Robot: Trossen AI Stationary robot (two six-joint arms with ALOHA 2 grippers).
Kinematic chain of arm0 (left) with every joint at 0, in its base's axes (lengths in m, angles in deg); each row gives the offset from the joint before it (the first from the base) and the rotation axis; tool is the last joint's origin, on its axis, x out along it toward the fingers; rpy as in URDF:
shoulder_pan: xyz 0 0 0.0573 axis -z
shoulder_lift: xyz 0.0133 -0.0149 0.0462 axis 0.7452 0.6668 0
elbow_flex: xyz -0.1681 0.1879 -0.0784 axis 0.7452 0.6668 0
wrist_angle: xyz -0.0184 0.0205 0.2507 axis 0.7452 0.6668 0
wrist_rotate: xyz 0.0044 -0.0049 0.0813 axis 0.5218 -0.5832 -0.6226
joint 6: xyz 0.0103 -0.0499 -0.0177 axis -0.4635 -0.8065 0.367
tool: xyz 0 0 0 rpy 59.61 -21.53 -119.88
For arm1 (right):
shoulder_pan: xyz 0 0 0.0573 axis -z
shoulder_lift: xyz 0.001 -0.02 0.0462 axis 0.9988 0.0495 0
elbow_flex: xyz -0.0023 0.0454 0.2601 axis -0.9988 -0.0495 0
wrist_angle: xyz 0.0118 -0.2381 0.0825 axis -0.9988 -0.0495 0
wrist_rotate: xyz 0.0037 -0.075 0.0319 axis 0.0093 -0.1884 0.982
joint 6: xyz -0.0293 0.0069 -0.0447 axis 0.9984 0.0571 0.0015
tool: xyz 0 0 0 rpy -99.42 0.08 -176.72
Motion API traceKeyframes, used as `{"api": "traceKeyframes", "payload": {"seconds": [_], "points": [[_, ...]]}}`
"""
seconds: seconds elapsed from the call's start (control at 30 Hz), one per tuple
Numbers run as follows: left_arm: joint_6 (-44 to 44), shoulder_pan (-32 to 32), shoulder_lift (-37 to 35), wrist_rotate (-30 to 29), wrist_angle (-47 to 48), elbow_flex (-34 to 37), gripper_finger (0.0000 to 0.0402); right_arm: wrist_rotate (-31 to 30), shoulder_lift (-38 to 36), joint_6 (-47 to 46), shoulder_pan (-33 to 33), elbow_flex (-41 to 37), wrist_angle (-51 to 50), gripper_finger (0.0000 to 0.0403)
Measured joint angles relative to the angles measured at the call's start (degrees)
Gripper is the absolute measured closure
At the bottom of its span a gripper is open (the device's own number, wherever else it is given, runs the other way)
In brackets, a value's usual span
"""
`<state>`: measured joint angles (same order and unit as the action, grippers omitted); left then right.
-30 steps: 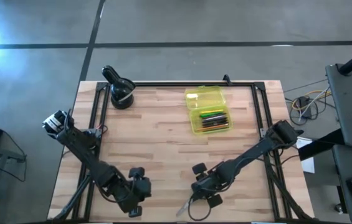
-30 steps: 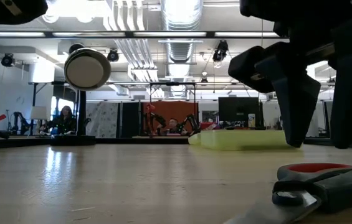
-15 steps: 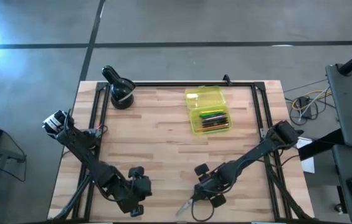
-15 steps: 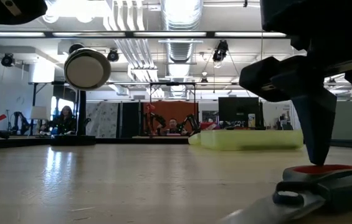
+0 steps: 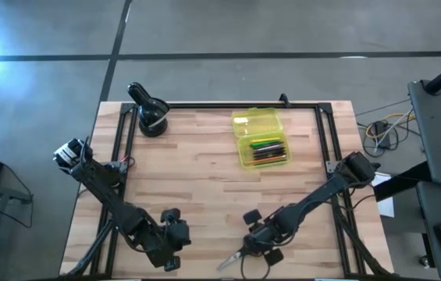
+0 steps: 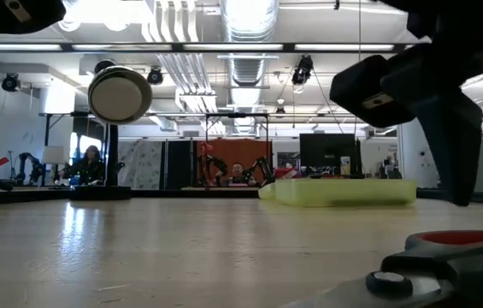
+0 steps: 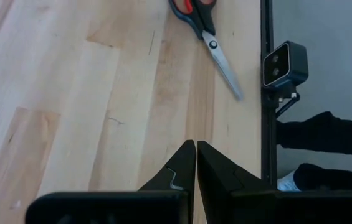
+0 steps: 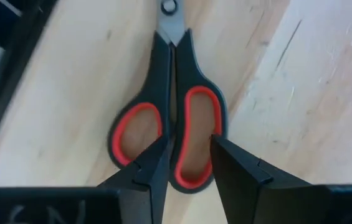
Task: Pick & place school supplies into a supply box
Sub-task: Put the scissors into the supply box
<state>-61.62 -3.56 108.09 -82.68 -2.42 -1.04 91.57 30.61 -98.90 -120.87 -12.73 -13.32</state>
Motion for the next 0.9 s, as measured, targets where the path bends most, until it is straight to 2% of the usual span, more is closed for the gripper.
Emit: {"api": "traceKeyframes", "payload": {"seconds": [0.27, 0.73, 0.9], "points": [[0.0, 0.0, 0.0, 0.0, 0.2, 0.0, 0.0401, 1.0, 0.3, -4.0, -1.3, 1.0, 2.2, 0.0284], [-1.2, 0.1, 0.0, 0.0, 0.1, 0.0, 0.0401, -1.3, 4.0, -9.8, -1.5, 1.5, 1.4, 0.0280], [-1.4, 0.1, 0.0, 0.0, 0.1, 0.0, 0.0401, -9.2, 3.5, -10.2, -1.5, 2.0, -1.5, 0.0287]]}}
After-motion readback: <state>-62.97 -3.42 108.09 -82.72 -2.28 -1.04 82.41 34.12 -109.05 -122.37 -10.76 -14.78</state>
